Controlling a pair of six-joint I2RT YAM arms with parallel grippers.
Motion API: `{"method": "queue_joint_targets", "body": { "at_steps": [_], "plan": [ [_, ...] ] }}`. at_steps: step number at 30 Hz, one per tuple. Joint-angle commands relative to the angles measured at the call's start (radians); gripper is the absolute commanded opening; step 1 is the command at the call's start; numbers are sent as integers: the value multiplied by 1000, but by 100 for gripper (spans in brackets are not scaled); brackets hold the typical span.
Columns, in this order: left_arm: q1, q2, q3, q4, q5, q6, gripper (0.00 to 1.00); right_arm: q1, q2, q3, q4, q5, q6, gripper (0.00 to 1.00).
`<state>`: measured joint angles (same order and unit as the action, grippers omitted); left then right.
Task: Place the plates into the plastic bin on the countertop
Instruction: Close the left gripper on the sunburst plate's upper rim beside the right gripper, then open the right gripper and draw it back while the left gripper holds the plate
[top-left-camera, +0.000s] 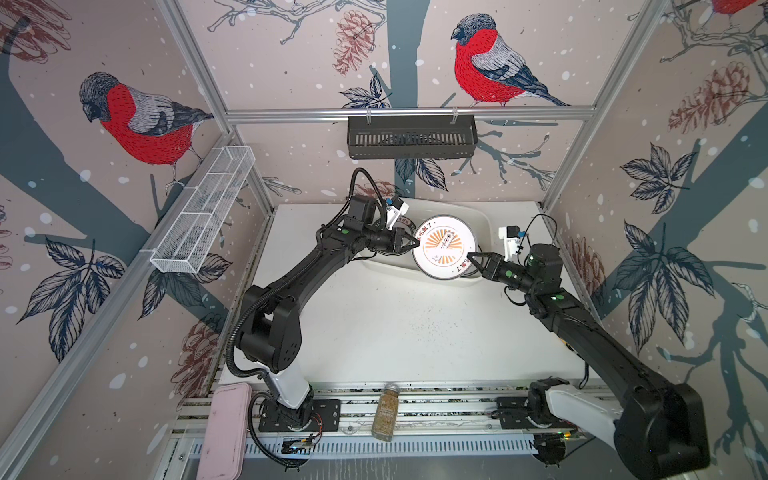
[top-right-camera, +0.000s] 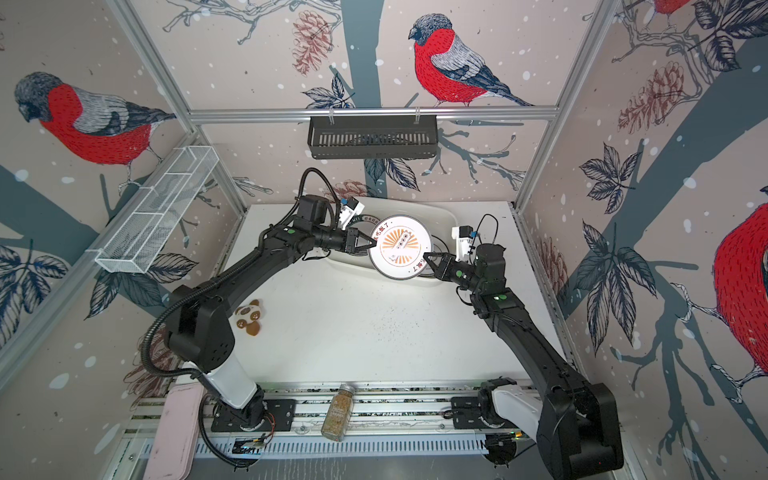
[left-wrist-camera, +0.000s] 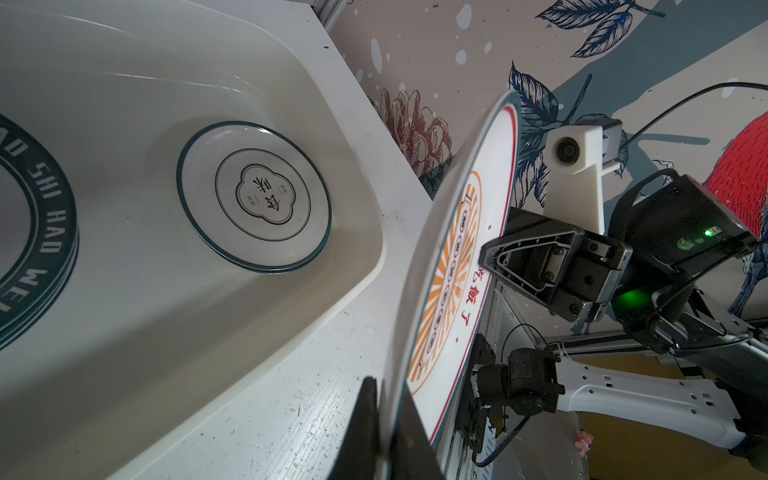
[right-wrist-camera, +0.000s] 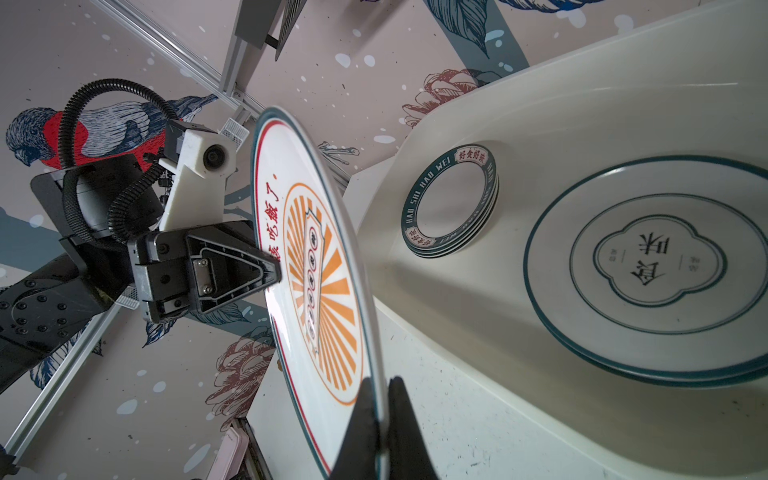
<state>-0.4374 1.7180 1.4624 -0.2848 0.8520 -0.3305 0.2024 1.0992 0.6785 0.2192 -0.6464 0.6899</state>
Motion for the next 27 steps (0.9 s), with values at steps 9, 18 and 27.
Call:
{"method": "queue_joint_targets", "body": {
  "at_steps": [9, 18, 27],
  "plan": [
    [9, -11, 2, 124, 71, -76, 1, 9, 21, 2, 18, 38, 5, 38],
    [47, 13, 29, 98, 53, -49, 0, 1, 9, 31, -32, 100, -14, 59],
    [51, 134, 168, -32, -72, 59, 0, -74, -127, 14, -155, 140, -42, 60]
  ]
}}
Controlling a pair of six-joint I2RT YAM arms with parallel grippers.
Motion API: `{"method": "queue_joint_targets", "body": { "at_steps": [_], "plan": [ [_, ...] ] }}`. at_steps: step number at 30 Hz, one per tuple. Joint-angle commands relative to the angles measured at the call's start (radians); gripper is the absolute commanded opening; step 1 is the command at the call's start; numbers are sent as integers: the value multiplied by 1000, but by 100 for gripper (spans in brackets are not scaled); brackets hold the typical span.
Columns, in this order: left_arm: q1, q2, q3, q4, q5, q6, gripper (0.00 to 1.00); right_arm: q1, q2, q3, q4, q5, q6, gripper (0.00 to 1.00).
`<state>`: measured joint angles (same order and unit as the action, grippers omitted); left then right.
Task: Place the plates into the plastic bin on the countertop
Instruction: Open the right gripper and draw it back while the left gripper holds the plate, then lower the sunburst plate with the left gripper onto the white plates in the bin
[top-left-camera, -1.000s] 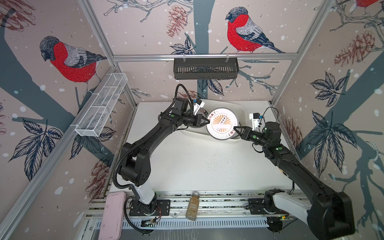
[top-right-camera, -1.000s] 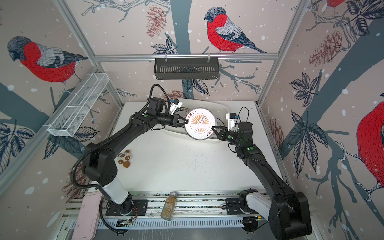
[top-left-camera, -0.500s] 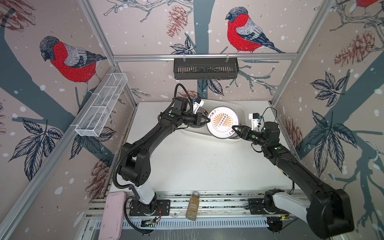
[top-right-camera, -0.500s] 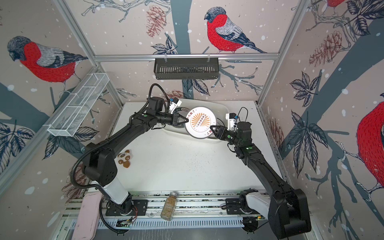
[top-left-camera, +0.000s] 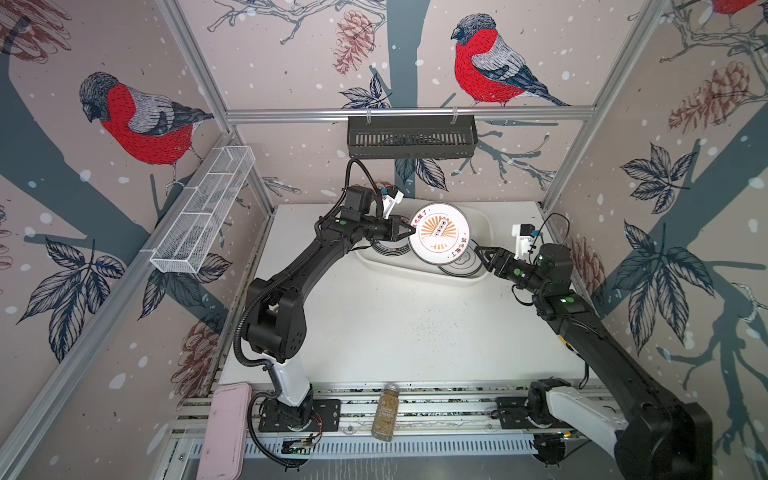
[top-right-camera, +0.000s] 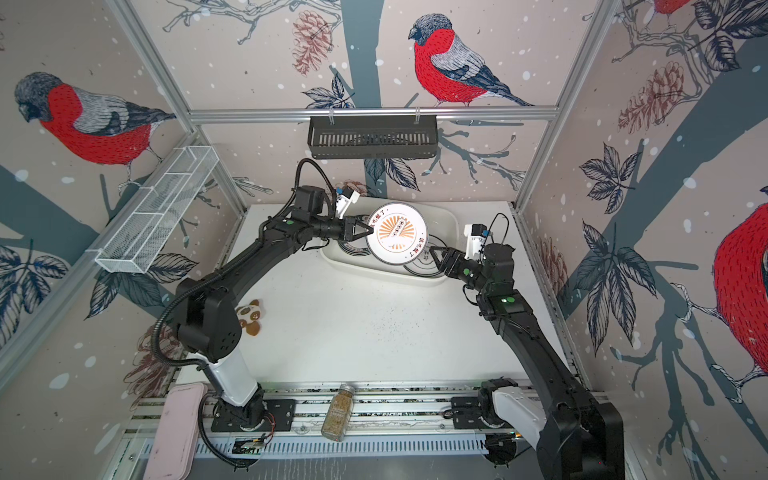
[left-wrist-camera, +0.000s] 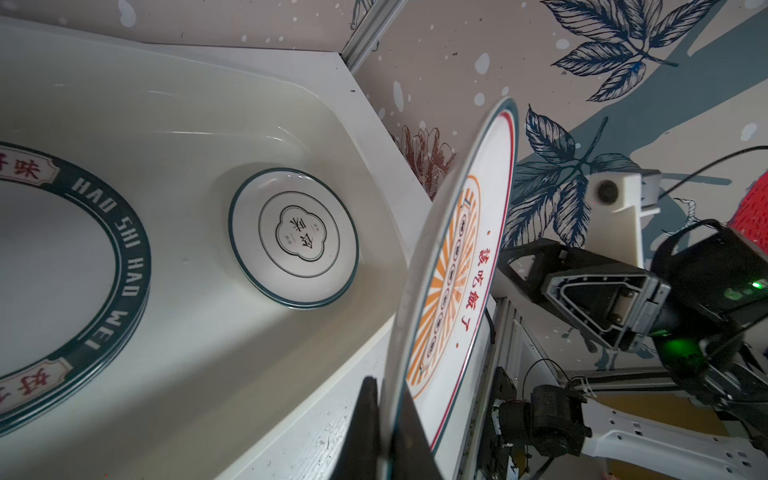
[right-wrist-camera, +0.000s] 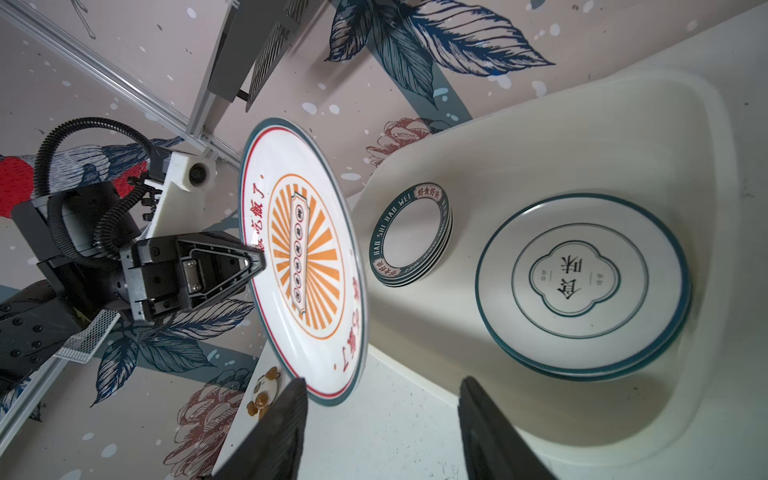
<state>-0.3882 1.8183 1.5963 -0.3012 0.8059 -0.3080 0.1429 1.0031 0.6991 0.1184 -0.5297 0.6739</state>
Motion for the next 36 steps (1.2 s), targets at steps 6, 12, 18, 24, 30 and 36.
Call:
{"method": "queue_joint_targets", "body": {
  "at_steps": [6, 12, 18, 24, 30, 36],
  "plan": [
    [-24, 170, 157, -54, -75, 67, 0, -59, -124, -43, -135, 37, -31, 61],
    [-51, 317, 325, -61, -96, 54, 0, -80, -156, -57, -177, 37, -33, 61],
    [-61, 465, 498, -99, -112, 48, 0, -83, -166, -81, -177, 37, -21, 61],
    [-66, 562, 582, -118, -118, 47, 0, -85, -163, -99, -171, 37, -18, 61],
    [-82, 620, 617, -118, -123, 37, 0, -86, -146, -121, -145, 25, -13, 61],
    [-93, 651, 617, -114, -128, 29, 0, -92, -135, -128, -135, 14, -17, 61]
  ]
}}
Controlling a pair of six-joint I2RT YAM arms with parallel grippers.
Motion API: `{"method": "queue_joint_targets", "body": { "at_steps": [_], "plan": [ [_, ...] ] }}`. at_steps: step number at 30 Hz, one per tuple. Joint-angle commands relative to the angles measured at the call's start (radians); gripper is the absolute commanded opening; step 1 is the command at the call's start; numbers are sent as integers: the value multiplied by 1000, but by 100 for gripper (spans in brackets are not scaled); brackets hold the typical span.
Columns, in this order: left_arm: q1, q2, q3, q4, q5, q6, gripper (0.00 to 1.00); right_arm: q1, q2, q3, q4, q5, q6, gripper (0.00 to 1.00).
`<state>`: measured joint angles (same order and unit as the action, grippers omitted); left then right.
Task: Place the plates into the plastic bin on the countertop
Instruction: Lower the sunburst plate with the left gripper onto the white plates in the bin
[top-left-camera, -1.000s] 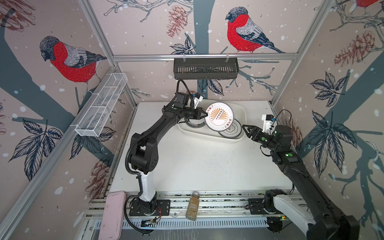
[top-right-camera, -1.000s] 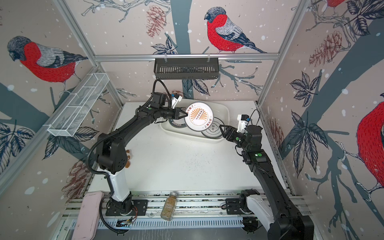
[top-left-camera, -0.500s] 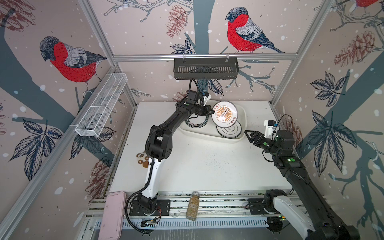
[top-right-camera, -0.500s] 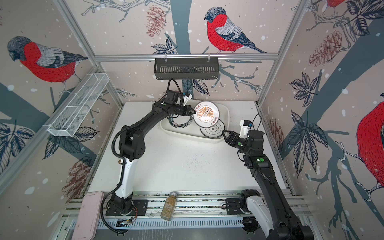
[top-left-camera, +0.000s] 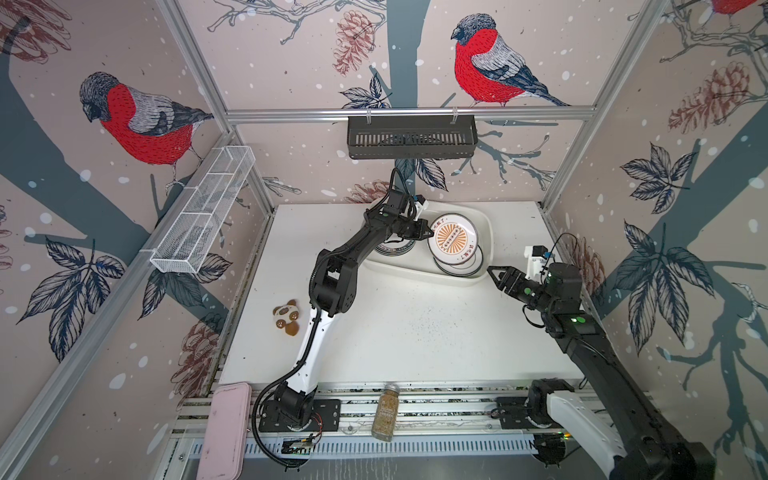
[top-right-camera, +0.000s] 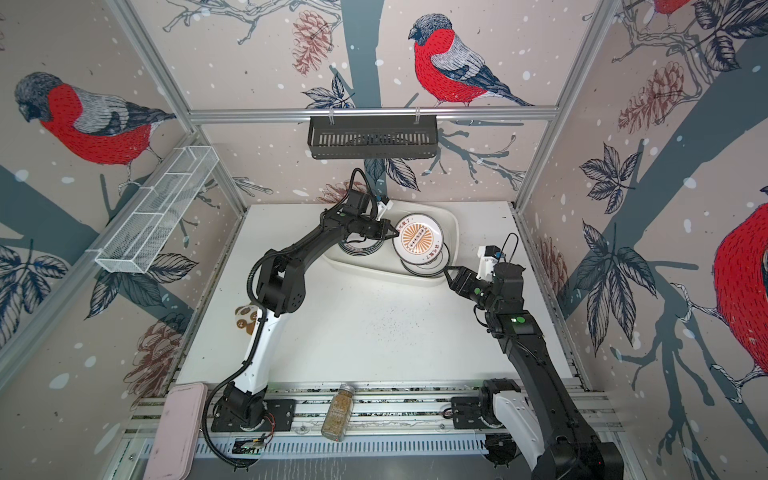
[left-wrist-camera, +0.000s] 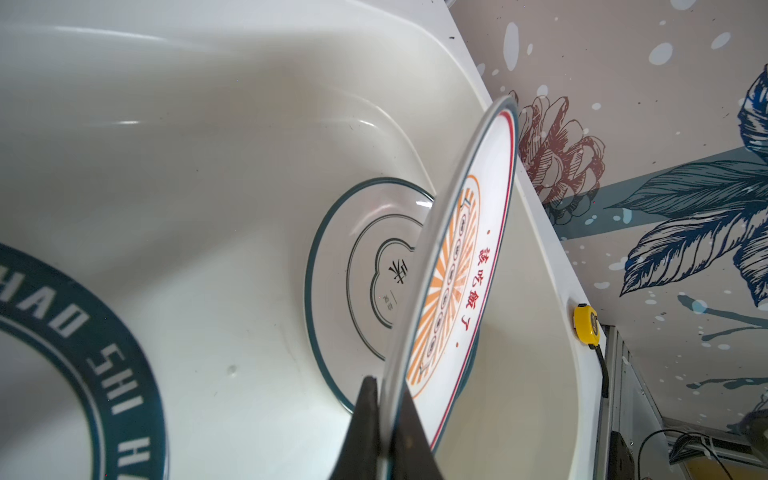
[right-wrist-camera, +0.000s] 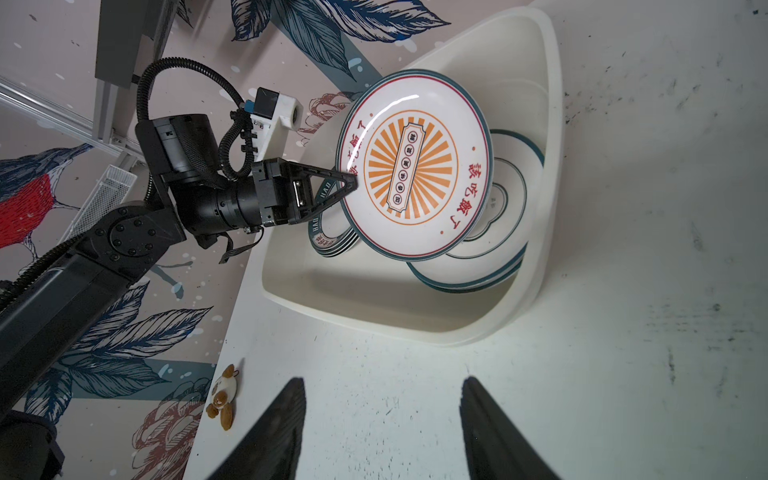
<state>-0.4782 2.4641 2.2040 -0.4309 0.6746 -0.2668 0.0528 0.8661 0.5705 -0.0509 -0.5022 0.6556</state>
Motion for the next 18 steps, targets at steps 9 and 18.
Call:
{"method": "queue_joint_targets", "body": {
  "at_steps": [9, 18],
  "plan": [
    [-11, 35, 33, 16, 6, -9, 1, -16, 3, -17, 46, -25, 4, 61],
    [-12, 52, 39, 32, 26, -31, 2, -21, 1, -27, 48, -26, 6, 61]
  ]
}}
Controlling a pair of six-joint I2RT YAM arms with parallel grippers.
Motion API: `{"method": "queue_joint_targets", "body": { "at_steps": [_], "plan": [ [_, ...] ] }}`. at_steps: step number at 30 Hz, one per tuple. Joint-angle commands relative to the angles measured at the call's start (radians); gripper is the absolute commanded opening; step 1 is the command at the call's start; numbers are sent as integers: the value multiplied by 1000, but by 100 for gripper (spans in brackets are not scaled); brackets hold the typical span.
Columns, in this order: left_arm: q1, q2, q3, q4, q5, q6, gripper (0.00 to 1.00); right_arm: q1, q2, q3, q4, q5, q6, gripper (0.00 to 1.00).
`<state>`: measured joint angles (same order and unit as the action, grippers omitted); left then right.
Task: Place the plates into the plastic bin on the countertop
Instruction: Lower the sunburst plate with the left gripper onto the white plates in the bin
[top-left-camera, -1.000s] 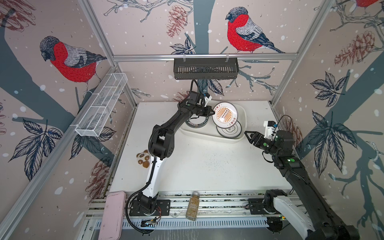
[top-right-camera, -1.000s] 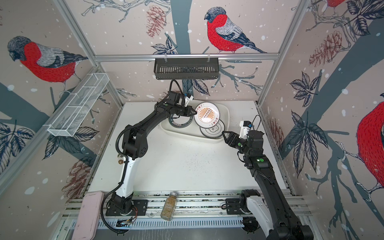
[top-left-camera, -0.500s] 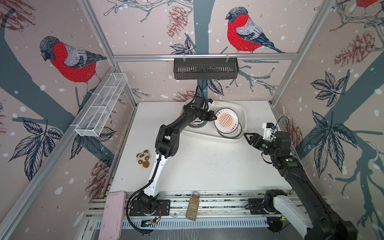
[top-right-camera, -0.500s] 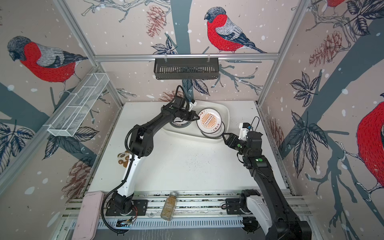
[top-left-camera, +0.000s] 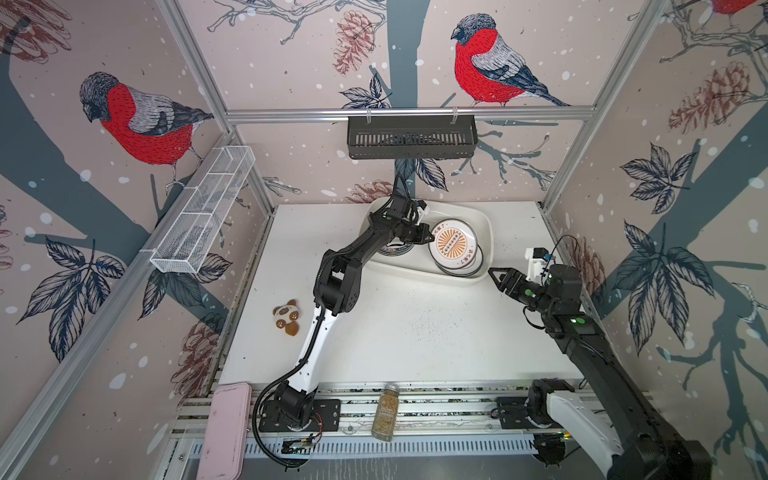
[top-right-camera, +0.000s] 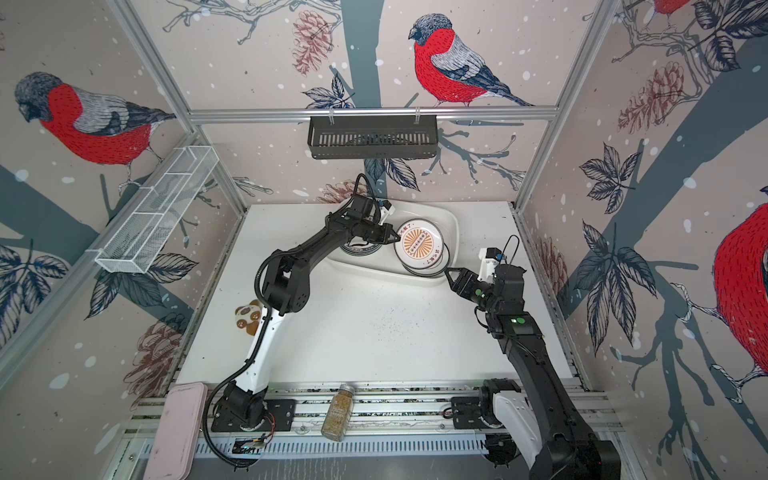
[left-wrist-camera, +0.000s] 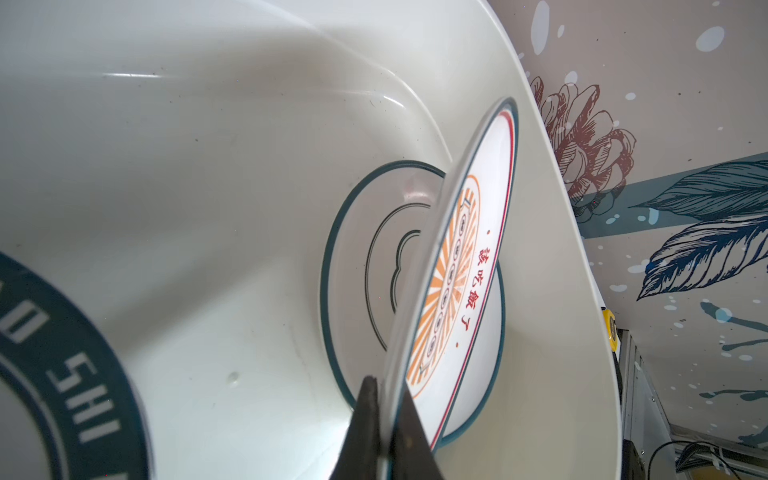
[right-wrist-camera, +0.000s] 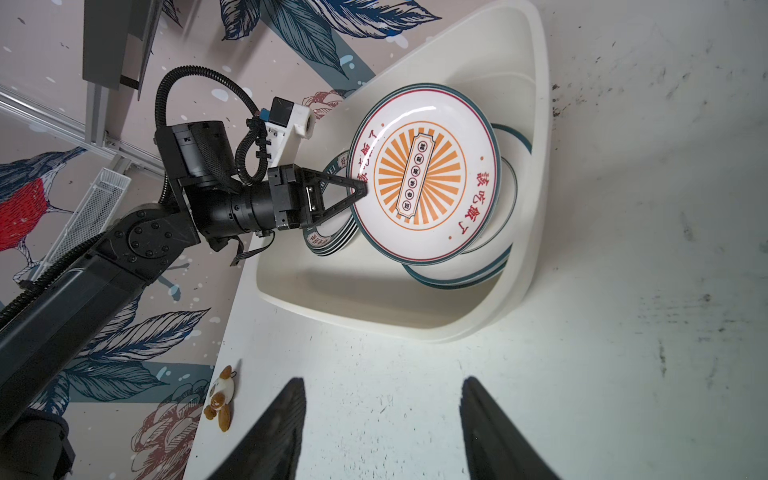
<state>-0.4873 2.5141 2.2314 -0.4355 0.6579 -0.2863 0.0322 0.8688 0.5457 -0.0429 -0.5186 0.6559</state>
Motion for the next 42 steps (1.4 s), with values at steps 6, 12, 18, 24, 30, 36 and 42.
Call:
{"method": "queue_joint_targets", "body": {
  "at_steps": [6, 12, 18, 24, 30, 36, 42],
  "plan": [
    [-4, 12, 15, 36, 38, -18, 3, -1, -6, -7, 37, -9, 7, 61],
    [-5, 23, 16, 48, 52, -35, 4, -7, -8, -1, 28, -8, 5, 61],
    [-4, 32, 20, 52, 61, -44, 6, -9, -9, -1, 24, -4, 5, 61],
    [-5, 39, 21, 59, 66, -55, 8, -12, -8, -3, 25, -4, 4, 61],
    [-5, 41, 20, 64, 69, -60, 11, -14, -10, -10, 24, -5, 4, 61],
    [-4, 46, 21, 70, 79, -73, 13, -15, -10, -13, 26, -6, 6, 61],
    [-2, 56, 23, 76, 87, -85, 14, -17, -5, -15, 30, -5, 9, 61]
  ]
}}
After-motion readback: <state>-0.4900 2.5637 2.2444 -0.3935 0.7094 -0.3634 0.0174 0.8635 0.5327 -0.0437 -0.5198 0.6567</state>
